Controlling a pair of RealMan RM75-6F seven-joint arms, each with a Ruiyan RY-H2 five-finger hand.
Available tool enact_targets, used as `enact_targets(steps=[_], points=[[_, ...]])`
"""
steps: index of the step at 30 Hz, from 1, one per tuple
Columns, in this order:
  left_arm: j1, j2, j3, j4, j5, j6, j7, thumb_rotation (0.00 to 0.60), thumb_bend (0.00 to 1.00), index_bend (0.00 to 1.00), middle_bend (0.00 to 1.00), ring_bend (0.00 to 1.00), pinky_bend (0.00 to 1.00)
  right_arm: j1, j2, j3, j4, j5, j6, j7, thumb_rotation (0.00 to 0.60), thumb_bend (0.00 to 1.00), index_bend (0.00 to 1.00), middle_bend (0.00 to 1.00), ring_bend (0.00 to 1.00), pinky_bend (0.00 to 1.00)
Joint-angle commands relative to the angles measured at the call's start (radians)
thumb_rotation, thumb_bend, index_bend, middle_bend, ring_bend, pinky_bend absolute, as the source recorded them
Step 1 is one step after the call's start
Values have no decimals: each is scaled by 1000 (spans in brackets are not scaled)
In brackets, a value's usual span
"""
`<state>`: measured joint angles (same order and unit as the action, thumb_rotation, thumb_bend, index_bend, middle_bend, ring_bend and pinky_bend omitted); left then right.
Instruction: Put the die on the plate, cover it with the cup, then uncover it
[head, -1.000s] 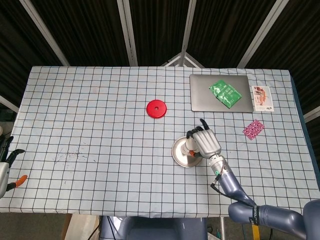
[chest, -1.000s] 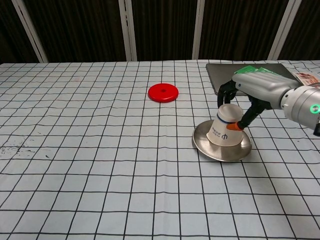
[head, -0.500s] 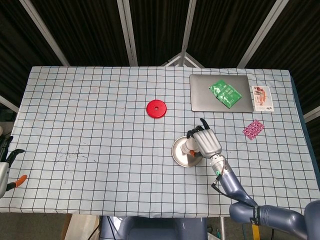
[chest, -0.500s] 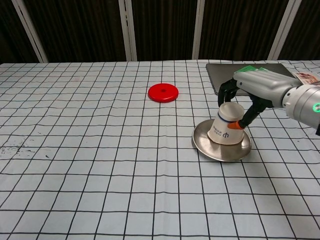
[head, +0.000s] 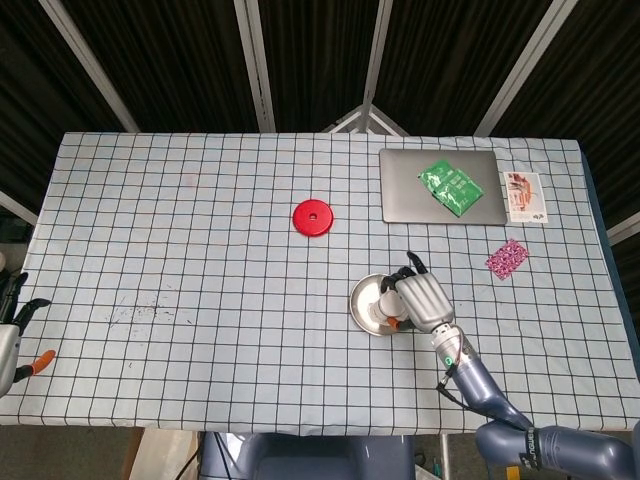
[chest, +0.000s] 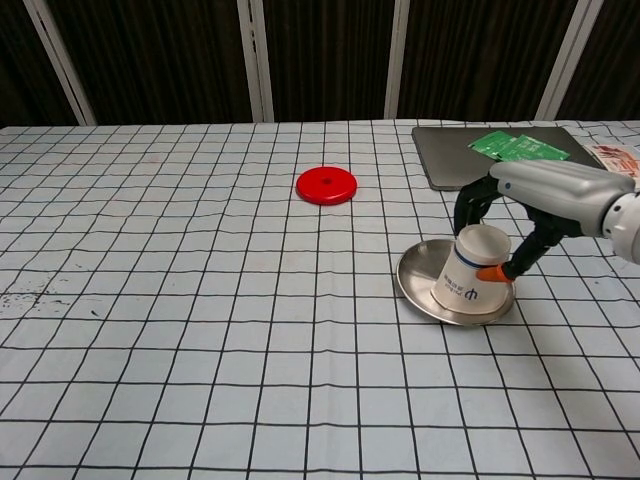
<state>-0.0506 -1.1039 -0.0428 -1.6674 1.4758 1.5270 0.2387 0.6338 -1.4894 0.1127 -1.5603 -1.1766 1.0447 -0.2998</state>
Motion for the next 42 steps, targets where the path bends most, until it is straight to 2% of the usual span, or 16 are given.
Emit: enact_targets(steps=[1,12,32,42], points=[[0,0,1,-1,2,0,1,600,230,279,0,0,128,-2,2,-3,-12,-16,1,12,600,353,525,490,292,0],[2,5,-2,2,-1,5,-13,600,230,280,0,0,128,21,-37,23,17,-32,-21,44,600,360,525,490,292,0],[6,7,-7,2,-12,11,-11,600,230,282,0,0,128,58,-118,65,207,-64,-58,168,600,361,537,490,292,0],[3,1,-7,1,-15,5,5,600,230,283,0,0,128,48,-128,56,280,-103,-38,220,600,364,538,490,292,0]])
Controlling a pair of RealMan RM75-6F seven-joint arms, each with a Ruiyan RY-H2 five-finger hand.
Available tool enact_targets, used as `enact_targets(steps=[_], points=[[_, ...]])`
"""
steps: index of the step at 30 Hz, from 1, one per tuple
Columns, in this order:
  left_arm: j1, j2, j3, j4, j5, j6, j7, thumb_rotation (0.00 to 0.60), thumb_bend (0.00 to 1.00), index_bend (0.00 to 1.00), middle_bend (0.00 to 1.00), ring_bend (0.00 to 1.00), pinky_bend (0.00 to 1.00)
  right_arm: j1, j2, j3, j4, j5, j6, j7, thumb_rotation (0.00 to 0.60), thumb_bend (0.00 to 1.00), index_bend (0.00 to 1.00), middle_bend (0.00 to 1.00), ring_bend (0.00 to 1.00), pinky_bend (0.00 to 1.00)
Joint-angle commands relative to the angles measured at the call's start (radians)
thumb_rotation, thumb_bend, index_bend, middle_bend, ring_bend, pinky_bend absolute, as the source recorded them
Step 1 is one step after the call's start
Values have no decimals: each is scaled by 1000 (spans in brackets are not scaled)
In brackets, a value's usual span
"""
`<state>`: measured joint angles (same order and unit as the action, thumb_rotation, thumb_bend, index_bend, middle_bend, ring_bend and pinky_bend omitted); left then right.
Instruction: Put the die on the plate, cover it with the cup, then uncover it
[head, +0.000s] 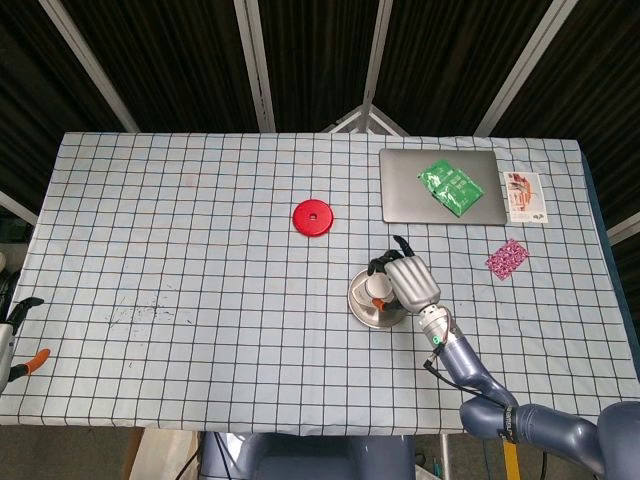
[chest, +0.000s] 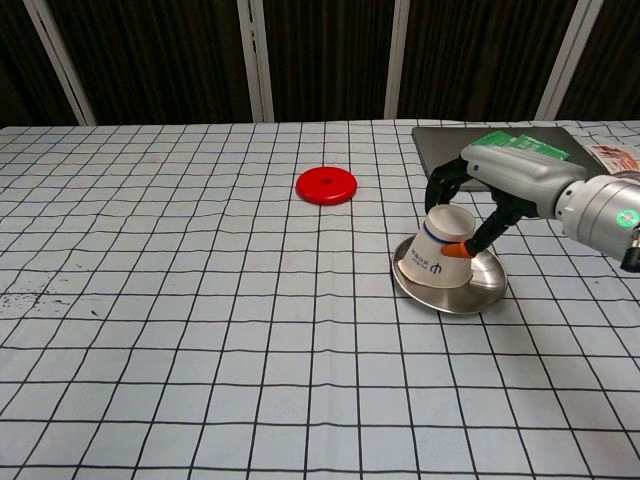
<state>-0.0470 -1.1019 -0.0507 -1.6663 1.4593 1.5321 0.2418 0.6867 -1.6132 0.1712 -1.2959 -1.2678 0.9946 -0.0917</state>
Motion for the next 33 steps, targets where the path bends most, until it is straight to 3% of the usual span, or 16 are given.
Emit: enact_targets(steps=[1,16,33], points=[[0,-2,1,-1,2,1,4,600,230,283,0,0,128,-7,-7,-3,24,-17,18,18,600,364,538,490,292,0],[0,-3,0,-4,-4,-2,12,600,230,284,0,0,128,-36,11,-19,77,-16,18,34,600,364,550,490,292,0],[-2,-1,2,-7,-2,-6,9,600,230,286,0,0,128,-98,84,-79,0,-51,38,49,600,364,552,490,292,0]])
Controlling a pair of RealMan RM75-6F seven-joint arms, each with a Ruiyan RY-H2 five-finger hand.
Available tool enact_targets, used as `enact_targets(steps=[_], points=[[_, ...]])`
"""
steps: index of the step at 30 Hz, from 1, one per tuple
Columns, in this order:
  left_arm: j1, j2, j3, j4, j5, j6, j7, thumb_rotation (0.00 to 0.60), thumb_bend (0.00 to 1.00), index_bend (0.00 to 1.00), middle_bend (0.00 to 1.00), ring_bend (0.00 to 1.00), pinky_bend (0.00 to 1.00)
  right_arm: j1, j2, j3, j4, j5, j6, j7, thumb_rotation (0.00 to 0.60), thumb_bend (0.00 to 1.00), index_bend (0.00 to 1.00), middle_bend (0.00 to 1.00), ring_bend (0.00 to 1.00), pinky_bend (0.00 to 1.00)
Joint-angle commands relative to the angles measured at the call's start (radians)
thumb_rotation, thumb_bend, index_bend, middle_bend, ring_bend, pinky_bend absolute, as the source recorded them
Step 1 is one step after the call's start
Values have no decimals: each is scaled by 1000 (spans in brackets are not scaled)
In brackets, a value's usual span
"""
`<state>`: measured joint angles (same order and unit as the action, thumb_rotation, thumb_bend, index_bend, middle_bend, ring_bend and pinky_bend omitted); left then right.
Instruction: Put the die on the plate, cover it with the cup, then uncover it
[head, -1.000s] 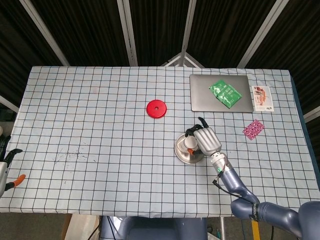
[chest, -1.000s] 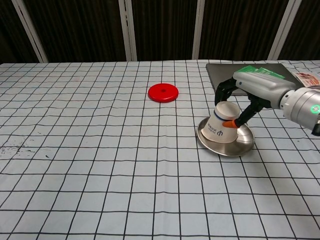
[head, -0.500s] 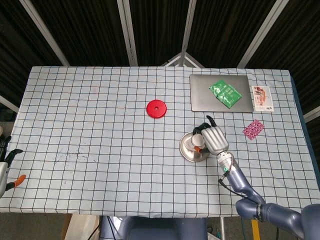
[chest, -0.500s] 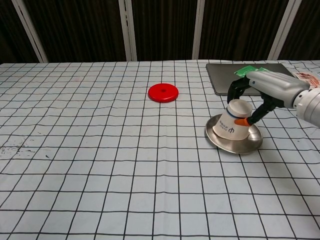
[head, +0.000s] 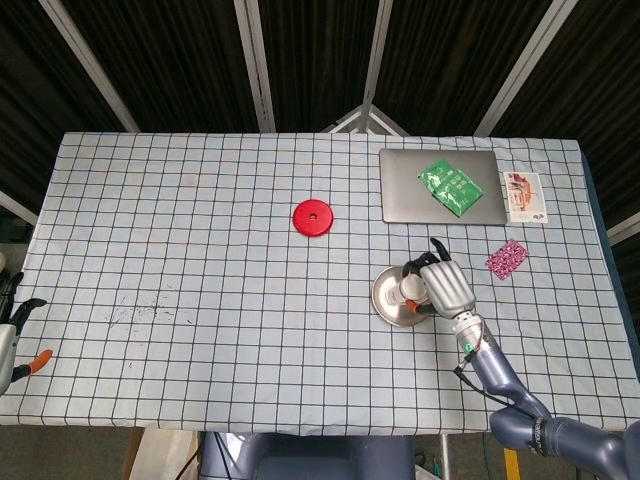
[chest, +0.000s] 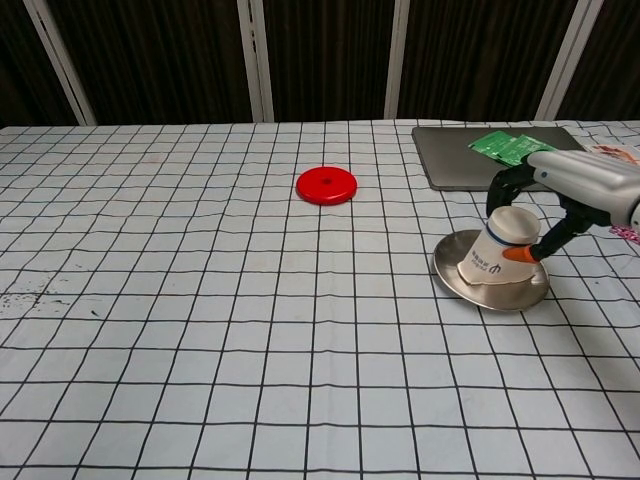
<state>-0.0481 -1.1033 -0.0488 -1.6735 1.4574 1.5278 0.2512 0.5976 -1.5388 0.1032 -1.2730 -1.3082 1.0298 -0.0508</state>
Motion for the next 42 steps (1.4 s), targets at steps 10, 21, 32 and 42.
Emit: enact_targets(steps=[10,21,32,42], points=[[1,4,1,-1,4,2,-11,600,230,287,0,0,128,-2,6,-20,-108,-33,-18,11,600,364,556,490,292,0],[-2,6,3,3,8,-3,-17,600,230,289,0,0,128,35,-27,19,-122,-18,-52,9,600,364,556,490,292,0],[-2,5,4,3,8,-4,-13,600,230,289,0,0,128,46,-45,46,-100,15,-86,74,600,365,556,490,292,0],[-3,2,4,3,8,-4,-6,600,230,289,0,0,128,48,-51,49,-57,-30,-90,211,600,365,556,490,292,0]])
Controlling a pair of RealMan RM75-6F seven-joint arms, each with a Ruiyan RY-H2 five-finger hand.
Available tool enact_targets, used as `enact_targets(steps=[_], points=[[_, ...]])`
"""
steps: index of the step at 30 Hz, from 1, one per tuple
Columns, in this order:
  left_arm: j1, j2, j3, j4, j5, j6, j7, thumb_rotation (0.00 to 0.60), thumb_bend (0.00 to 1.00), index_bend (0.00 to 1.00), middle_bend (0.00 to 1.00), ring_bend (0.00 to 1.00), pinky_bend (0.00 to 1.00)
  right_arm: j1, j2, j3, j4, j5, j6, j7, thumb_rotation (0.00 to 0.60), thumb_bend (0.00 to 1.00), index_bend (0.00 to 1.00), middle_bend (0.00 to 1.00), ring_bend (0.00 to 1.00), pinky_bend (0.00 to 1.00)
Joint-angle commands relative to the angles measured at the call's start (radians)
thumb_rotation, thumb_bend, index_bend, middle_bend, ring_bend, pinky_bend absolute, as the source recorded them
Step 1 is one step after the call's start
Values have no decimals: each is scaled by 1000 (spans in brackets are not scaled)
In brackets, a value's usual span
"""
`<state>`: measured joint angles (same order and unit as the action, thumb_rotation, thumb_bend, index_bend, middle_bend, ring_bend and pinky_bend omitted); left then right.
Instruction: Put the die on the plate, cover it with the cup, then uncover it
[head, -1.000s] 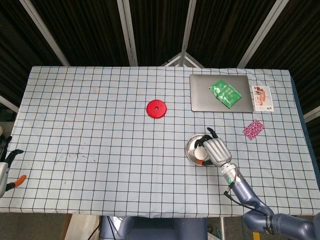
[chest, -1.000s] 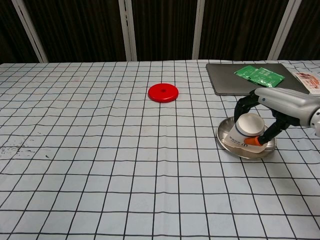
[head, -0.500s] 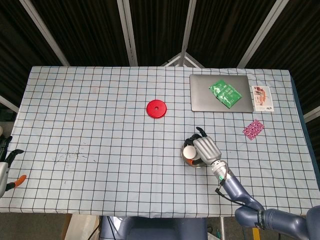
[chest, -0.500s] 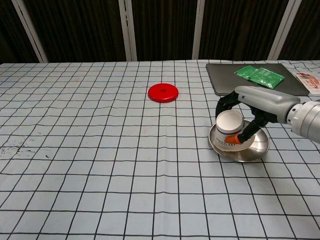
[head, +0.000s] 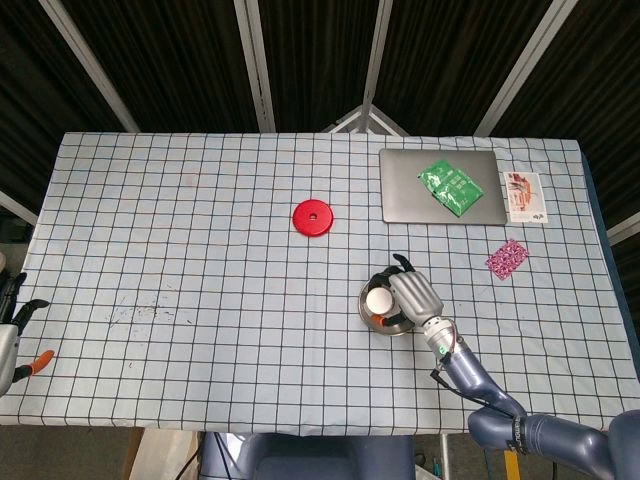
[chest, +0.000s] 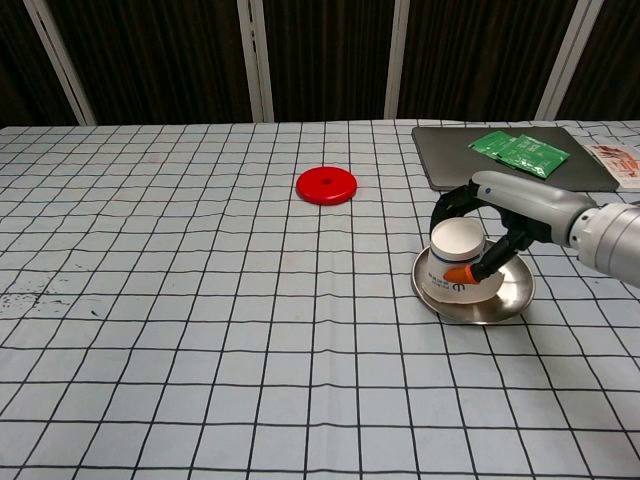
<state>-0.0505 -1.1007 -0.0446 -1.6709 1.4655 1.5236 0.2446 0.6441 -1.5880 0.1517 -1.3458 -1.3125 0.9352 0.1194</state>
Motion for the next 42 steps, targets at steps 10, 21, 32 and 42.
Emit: enact_targets(steps=[10,21,32,42], points=[[-1,-4,0,-1,-2,0,10,600,230,292,0,0,128,0,-16,-15,112,-123,53,233,600,365,558,490,292,0],[-3,-10,0,-2,-4,-4,25,600,230,295,0,0,128,-13,-53,-42,240,-165,83,378,600,364,561,490,292,0],[-5,-12,0,-3,-7,-8,33,600,230,302,0,0,128,-16,-70,-58,307,-196,113,446,600,365,565,490,292,0],[-6,-11,-1,-2,-8,-8,30,600,230,302,0,0,128,-13,-57,-16,307,-199,186,468,600,365,566,490,292,0]])
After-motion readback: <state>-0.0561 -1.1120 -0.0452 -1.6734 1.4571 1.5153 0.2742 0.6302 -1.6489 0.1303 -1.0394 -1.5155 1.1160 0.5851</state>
